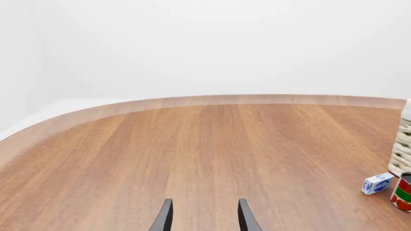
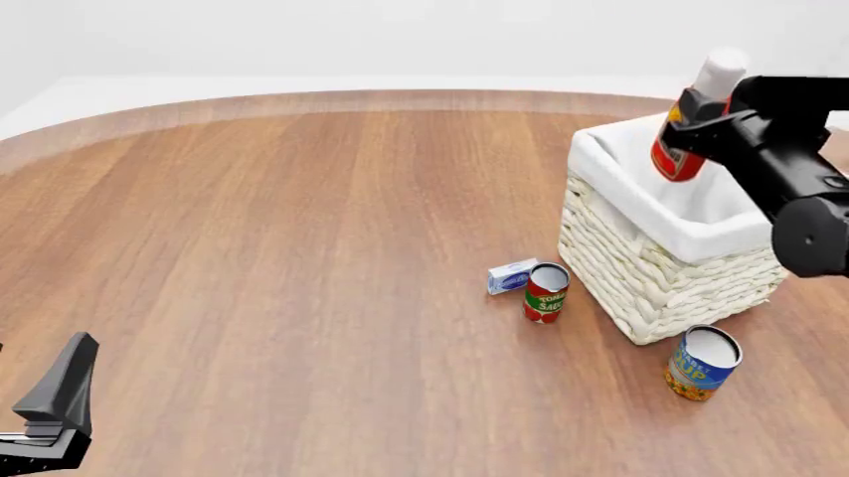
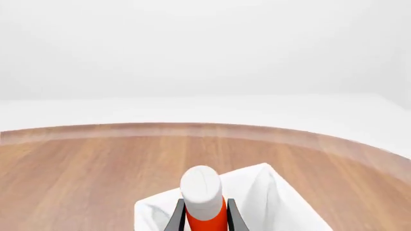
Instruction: Pick up the ketchup, and put it in the basket.
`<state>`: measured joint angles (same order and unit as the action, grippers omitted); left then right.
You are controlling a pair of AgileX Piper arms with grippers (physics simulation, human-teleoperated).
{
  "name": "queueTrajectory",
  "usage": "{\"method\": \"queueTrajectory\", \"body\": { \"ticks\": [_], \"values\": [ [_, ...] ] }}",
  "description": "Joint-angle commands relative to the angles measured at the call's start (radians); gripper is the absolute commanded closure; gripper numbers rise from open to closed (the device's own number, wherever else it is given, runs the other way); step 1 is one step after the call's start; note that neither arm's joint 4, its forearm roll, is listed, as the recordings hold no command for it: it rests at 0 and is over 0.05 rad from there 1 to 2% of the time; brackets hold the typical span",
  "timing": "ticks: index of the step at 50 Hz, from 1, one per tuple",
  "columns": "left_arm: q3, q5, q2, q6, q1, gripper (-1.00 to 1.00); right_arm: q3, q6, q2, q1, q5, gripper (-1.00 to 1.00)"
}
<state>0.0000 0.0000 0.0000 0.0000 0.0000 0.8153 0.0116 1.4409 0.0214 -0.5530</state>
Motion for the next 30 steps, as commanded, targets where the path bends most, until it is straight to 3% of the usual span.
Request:
{"method": "queueTrajectory", "body": {
  "ticks": [1, 13, 30],
  "values": [
    [0.000, 0.000, 0.000, 0.000, 0.000, -1.00, 0.038, 0.015, 0.083, 0.020, -0.011, 1.00],
    [0.000, 0.000, 0.000, 0.000, 0.000, -1.00, 0.110, 0.005, 0.177, 0.036, 0.033, 1.00],
    [0.000, 0.000, 0.000, 0.000, 0.000, -1.00, 0.130, 0.005, 0.226, 0.070, 0.054, 1.00]
  ]
}}
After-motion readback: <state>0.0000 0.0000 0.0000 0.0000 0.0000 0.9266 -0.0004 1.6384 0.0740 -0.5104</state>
